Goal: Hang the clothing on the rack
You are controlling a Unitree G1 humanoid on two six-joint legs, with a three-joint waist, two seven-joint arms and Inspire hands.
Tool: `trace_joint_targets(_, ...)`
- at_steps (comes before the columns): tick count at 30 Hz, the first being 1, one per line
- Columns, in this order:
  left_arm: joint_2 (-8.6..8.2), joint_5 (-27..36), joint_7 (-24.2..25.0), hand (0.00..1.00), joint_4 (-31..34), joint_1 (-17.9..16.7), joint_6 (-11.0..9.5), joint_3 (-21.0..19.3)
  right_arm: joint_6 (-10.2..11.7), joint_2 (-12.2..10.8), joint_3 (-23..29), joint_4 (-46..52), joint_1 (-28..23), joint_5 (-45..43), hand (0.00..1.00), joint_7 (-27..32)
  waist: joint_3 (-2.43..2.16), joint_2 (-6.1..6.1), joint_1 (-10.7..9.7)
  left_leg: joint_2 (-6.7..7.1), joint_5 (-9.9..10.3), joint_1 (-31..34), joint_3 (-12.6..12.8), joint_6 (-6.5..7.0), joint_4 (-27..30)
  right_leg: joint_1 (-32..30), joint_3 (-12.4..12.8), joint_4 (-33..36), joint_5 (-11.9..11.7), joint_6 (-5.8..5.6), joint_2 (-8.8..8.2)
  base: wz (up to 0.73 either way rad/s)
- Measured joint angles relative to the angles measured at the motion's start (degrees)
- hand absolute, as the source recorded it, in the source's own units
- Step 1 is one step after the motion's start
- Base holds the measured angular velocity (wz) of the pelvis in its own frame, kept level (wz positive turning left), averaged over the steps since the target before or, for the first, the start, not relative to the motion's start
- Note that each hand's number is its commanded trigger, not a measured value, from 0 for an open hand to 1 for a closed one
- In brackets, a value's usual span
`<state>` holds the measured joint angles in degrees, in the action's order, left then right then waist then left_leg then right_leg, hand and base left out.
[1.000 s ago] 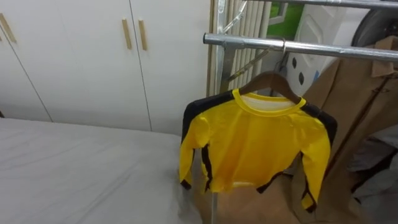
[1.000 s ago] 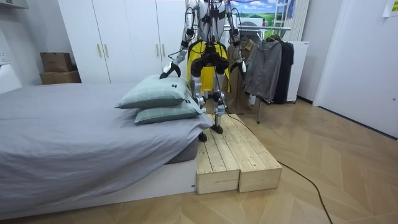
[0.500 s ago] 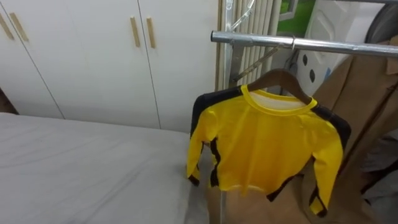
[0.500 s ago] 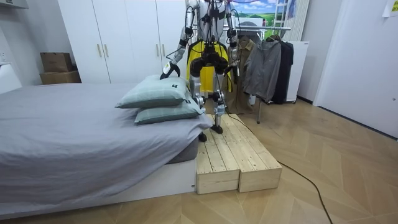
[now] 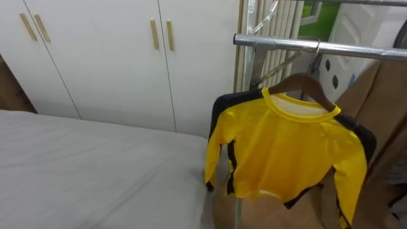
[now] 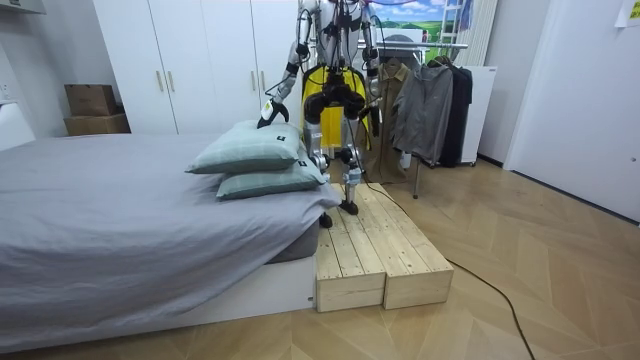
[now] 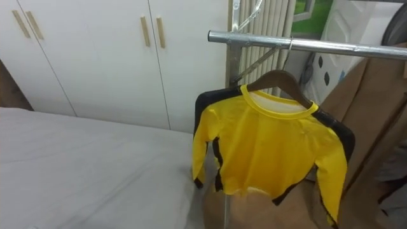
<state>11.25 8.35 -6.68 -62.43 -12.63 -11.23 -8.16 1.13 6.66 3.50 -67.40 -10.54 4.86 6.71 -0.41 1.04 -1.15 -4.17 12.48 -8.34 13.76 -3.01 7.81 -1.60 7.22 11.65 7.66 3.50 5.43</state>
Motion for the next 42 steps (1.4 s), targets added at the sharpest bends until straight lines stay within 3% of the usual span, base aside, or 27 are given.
trace_joint_targets(8, -0.43, -0.1, 0.0, 0.0, -0.1, 0.2, 0.1, 0.1, 0.0, 0.0, 0.0, -1.4, 1.1, -0.1, 0.0, 1.5, 0.15, 0.64, 0.0, 0.0, 0.0, -0.3, -0.6, 0.01, 0.0, 0.7, -0.6, -0.1, 0.1, -0.01, -0.23, 0.05)
trace_joint_targets(18, -0.4, -3.7, -0.8, 0.0, 0.2, 0.6, 0.8, -0.1, 0.1, 0.0, 0.1, -1.4, 1.2, -0.7, 0.0, 2.7, 0.06, 0.38, -0.1, 0.1, 0.0, -0.3, -1.5, 0.01, 0.0, 0.8, -1.1, -0.1, 0.3, -0.01, -0.26, 0.02)
trace_joint_targets(27, -1.1, -6.9, -5.7, 0.0, 1.5, 0.8, 1.0, 0.4, 1.4, 0.0, -1.3, -1.7, 1.7, 1.1, 0.0, 3.2, 0.1, 0.0, 0.0, 0.09, 0.0, -0.2, -1.6, 0.02, 0.0, 0.8, -1.4, 0.0, 0.4, 0.01, -0.27, 0.0)
trace_joint_targets(34, -1.56, -7.5, -10.0, 0.0, 6.2, 0.9, 1.4, 1.6, 2.9, -0.1, -3.4, -1.7, 1.8, 1.3, 0.0, 3.0, 0.55, -1.2, 0.2, -0.04, -0.1, 0.5, -2.0, 0.11, 0.0, 0.4, -2.6, 0.0, 0.4, 0.07, -0.39, 0.08)
trace_joint_targets(35, -1.7, -7.8, -10.6, 0.0, 7.4, 0.9, 1.5, 1.6, 3.2, -0.1, -3.5, -1.6, 1.9, 1.2, 0.0, 2.8, 0.42, -0.98, 0.5, -0.07, -0.1, 0.7, -2.1, 0.25, 0.0, 0.2, -2.8, 0.0, 0.4, 0.13, -0.39, 0.09)
trace_joint_targets(37, -1.84, -7.9, -11.4, 0.0, 9.1, 0.9, 1.6, 1.8, 3.6, -0.1, -3.6, -1.6, 2.1, 1.2, 0.0, 2.6, 0.76, -0.94, 0.9, -0.14, -0.1, 0.8, -2.3, 0.25, 0.0, 0.2, -3.0, 0.0, 0.4, 0.19, -0.37, 0.06)
trace_joint_targets(42, -2.39, -8.1, -12.7, 0.0, 11.1, 1.7, 1.7, 4.2, 4.8, 0.2, -5.0, -1.6, 3.2, 1.1, 0.0, 2.6, 0.9, -0.36, 1.5, -0.19, -0.1, 1.1, -3.1, 0.26, 1.0, 0.6, -3.8, -0.1, 0.4, 0.4, -0.52, 0.09)
